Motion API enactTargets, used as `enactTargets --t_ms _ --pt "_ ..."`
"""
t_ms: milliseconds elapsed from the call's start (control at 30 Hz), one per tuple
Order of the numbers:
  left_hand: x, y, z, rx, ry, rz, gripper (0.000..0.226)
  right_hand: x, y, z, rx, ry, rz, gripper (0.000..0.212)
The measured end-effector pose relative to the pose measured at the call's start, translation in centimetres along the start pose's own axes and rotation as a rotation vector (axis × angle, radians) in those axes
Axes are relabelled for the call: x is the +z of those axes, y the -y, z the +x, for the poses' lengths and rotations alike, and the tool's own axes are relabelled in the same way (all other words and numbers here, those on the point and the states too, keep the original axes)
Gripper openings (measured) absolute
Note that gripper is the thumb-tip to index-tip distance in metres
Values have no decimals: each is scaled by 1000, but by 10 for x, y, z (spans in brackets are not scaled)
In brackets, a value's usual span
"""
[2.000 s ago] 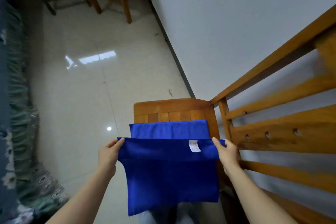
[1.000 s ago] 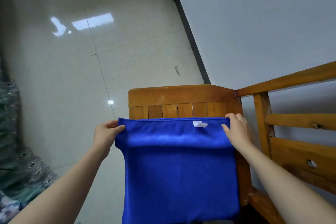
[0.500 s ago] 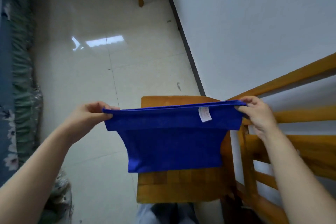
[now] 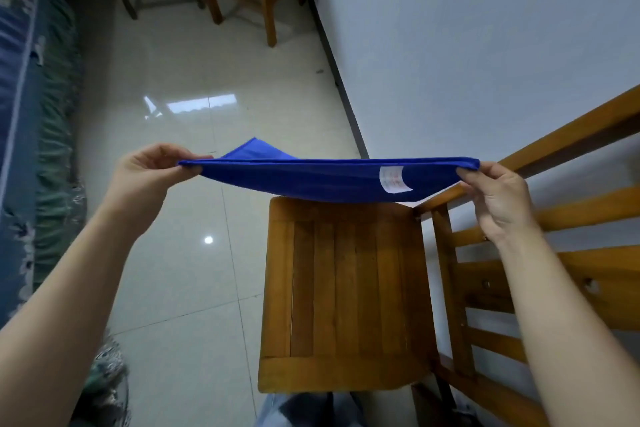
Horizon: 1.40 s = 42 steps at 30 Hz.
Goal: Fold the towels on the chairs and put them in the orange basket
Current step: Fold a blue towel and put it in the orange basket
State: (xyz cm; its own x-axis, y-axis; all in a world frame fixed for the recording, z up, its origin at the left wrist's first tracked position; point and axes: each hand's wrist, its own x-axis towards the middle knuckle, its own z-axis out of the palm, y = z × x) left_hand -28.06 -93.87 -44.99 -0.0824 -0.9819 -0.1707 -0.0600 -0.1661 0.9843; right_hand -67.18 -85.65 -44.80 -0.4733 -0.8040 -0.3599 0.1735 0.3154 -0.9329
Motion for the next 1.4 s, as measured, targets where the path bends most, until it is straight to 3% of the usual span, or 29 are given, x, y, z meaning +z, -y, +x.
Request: enactTargets --t_ms 167,233,300,367,467,633,700,767,833,900,933,1067,1200,1400 --pt "6 -2 15 46 -61 -67 51 13 6 10 -59 -58 -74 13" --pt "8 -3 20 19 -43 -148 50 15 10 14 -52 -21 -49 9" --pt "9 -6 25 8 -17 -221 49 14 16 19 -55 11 15 22" --pt "9 -11 27 12 10 -279 49 13 21 21 -84 25 93 6" --pt "10 -18 23 13 49 -342 50 11 26 16 -102 48 200 17" --pt "3 -4 -6 -63 118 -396 55 1 17 -19 -149 34 108 21" --pt "1 16 -28 -152 86 -412 43 -10 -5 -39 -112 -34 -2 25" --pt "1 42 -56 -251 58 -389 7 -19 -40 -57 -23 -78 -81 25" --pt "3 74 -81 -390 8 -351 9 -26 -78 -70 100 -127 -130 23" --pt "2 113 -101 -536 -77 -280 44 -32 -117 -80 252 -162 -153 22" --pt "4 127 -111 -603 -92 -252 49 -34 -138 -85 327 -173 -169 20" --pt "8 175 -139 -830 -53 -52 21 -45 -197 -100 570 -180 -248 9" --pt "13 186 -139 -864 -56 -11 18 -47 -212 -94 618 -203 -266 7" --pt "11 183 -111 -781 -48 -36 15 -35 -202 -63 526 -221 -264 9"
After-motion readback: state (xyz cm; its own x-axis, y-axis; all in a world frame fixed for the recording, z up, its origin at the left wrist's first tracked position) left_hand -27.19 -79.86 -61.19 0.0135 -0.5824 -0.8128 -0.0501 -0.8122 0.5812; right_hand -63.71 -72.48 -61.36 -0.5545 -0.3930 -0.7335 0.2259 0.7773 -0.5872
